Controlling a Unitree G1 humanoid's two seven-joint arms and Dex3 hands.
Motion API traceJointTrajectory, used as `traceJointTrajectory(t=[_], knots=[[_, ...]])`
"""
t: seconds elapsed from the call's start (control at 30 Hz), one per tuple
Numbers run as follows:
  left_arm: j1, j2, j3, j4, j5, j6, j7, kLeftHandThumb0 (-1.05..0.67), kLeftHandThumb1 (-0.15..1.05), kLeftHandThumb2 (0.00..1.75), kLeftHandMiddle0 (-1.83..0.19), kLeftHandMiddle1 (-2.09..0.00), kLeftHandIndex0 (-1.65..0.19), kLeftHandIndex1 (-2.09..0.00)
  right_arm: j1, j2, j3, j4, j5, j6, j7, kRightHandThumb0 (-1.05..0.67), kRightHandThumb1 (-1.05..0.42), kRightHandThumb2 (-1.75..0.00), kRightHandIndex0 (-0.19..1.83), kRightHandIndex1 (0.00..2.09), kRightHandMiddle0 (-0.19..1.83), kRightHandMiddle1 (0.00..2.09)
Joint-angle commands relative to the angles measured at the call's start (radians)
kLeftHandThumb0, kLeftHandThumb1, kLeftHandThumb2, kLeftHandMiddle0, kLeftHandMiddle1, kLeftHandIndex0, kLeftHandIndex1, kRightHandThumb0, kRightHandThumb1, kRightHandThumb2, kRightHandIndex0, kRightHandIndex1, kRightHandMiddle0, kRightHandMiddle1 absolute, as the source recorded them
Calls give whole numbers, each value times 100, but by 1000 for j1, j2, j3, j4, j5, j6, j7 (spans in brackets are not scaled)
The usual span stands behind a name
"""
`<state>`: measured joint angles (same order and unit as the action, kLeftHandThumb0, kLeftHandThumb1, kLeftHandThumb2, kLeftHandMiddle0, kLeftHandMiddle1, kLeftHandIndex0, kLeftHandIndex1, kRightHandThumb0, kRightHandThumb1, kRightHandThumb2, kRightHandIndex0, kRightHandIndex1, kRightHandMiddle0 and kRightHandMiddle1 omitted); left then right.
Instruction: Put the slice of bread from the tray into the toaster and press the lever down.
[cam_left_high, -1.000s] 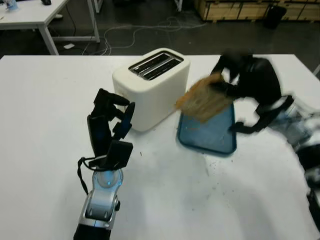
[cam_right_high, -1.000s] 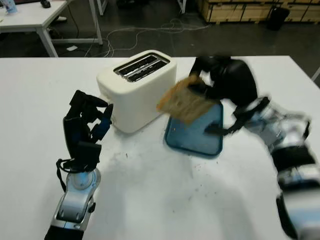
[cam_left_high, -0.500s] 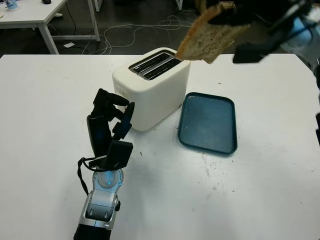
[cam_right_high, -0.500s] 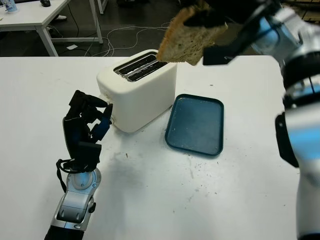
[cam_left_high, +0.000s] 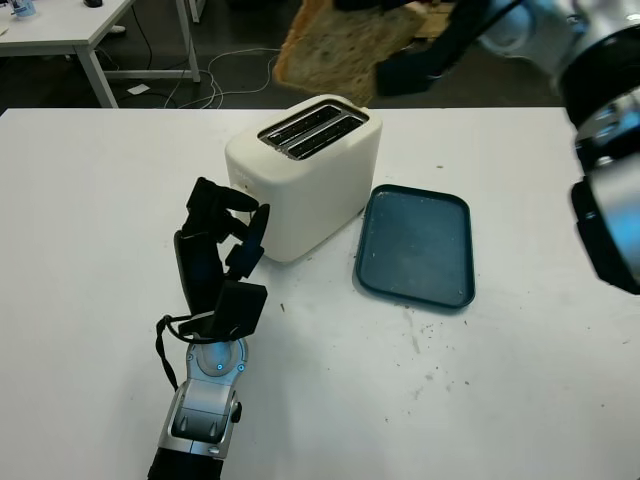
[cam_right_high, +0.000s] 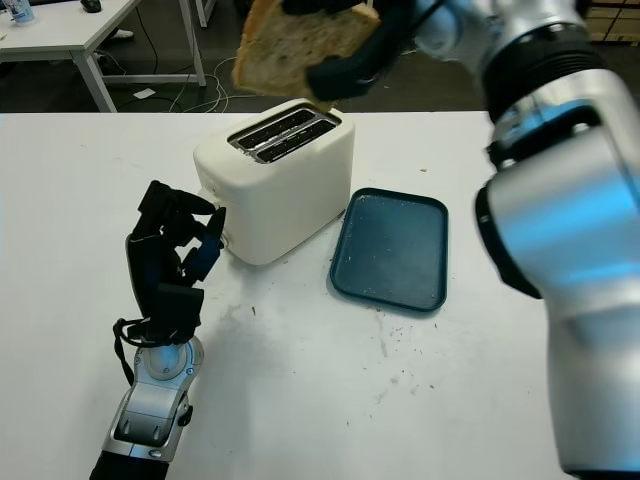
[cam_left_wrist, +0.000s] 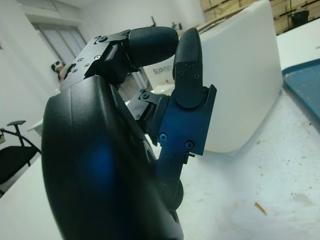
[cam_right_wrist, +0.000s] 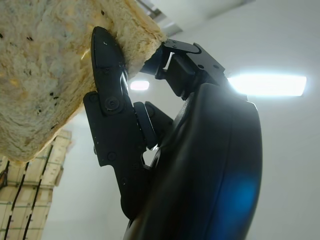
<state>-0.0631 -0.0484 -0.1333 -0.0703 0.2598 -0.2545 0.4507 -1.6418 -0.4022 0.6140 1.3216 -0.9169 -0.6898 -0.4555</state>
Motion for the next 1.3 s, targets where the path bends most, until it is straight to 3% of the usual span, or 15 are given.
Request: traceJointTrajectory(t=[0.0,0.57,0.77,1.27], knots=[[8,-45,-2,-1,12,-6,10,-46,92,27,-76,-175,-41,-175,-17,16,10,12,-8,34,-8,-51,-92,-30,121,175,94,175],[17,-45,1,2,3,-15,17,-47,92,26,-77,-175,-42,-175,64,106,56,44,-5,129,82,-55,-92,-43,107,175,86,175],[19,-47,0,0,0,-15,15,-46,92,26,-79,-175,-43,-175,90,98,75,47,-8,112,72,-52,-92,-37,118,175,88,175],[21,-47,-4,1,2,-12,14,-45,92,27,-77,-175,-41,-175,72,40,193,50,-114,149,-4,-50,-92,-38,111,175,84,175]])
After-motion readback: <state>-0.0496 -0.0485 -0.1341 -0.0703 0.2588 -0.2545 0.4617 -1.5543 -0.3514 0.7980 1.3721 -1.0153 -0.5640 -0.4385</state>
